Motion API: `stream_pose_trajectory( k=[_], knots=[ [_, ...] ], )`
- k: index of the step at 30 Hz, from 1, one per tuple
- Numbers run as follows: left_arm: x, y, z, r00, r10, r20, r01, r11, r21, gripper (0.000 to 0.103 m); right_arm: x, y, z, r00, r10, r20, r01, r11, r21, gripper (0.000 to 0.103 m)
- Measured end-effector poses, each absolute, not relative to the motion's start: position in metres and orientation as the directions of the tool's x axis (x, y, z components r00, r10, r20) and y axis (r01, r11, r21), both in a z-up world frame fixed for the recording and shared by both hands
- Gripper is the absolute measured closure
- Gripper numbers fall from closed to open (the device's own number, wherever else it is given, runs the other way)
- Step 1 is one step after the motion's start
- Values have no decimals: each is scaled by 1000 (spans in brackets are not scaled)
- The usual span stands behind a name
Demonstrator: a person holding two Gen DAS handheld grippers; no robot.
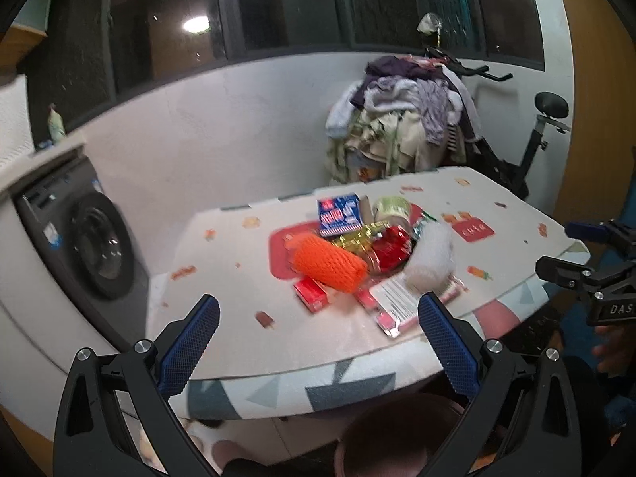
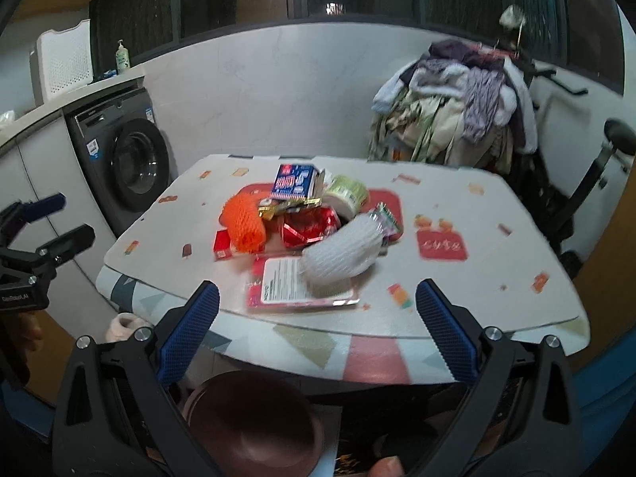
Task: Collect trash
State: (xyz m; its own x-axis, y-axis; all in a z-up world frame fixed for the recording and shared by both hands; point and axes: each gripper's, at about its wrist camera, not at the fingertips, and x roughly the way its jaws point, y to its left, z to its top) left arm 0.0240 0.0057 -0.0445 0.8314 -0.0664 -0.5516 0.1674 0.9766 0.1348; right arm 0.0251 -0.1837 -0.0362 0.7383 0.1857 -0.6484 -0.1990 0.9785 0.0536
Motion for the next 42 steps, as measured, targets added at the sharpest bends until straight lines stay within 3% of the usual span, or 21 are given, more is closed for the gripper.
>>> stream_pose_trajectory(
  k=[6, 10, 15, 27, 36, 42],
  knots=[
    [41, 13, -67, 827, -38, -562, 154, 975, 161, 5, 37, -185, -65, 685, 189, -704, -192, 978, 76, 5],
    [50, 21, -79, 833, -22, -552, 143, 974, 177, 5, 48, -182, -79, 674, 89, -733, -149, 989, -16, 5],
    [61, 27, -91, 826, -52, -561, 169, 973, 159, 5, 63, -196, -96, 629, 78, -773, -84, 996, 32, 5],
    [100, 44, -136, 721, -44, -691, 120, 991, 61, 5, 84, -212, -130, 591, 32, -806, -34, 999, 15, 6],
    [115, 56, -147, 724, -84, -685, 117, 993, 1, 5, 110, -212, -142, 608, 30, -793, -54, 999, -4, 6],
    [129, 64, -157, 706, -118, -698, 110, 992, -57, 5, 143, -204, -148, 595, 161, -787, -68, 986, 151, 6]
  ],
)
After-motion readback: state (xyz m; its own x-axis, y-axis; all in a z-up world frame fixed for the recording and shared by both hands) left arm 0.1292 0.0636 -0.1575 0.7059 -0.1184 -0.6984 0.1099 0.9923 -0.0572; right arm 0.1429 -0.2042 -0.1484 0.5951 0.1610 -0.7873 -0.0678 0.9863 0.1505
